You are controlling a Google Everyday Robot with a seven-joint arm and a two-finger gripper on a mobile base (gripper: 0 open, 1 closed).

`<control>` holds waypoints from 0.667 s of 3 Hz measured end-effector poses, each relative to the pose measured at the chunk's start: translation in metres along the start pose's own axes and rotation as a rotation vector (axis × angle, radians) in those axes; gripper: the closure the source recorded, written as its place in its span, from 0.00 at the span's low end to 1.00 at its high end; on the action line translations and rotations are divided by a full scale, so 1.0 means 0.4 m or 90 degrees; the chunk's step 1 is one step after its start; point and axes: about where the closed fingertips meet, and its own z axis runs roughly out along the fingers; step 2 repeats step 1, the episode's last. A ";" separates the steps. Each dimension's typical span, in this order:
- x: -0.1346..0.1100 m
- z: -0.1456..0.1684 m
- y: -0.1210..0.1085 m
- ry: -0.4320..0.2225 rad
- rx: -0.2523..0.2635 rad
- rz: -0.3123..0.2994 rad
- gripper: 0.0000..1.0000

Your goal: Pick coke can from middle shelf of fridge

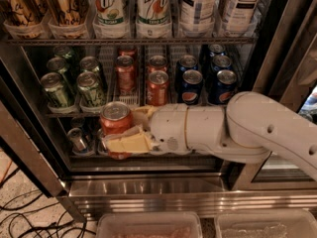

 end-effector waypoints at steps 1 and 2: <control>0.004 -0.007 0.010 0.008 0.005 0.000 1.00; 0.004 -0.007 0.010 0.008 0.005 0.000 1.00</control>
Offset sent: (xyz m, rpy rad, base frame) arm 0.0000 0.0000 0.0000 0.0000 0.0000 0.0000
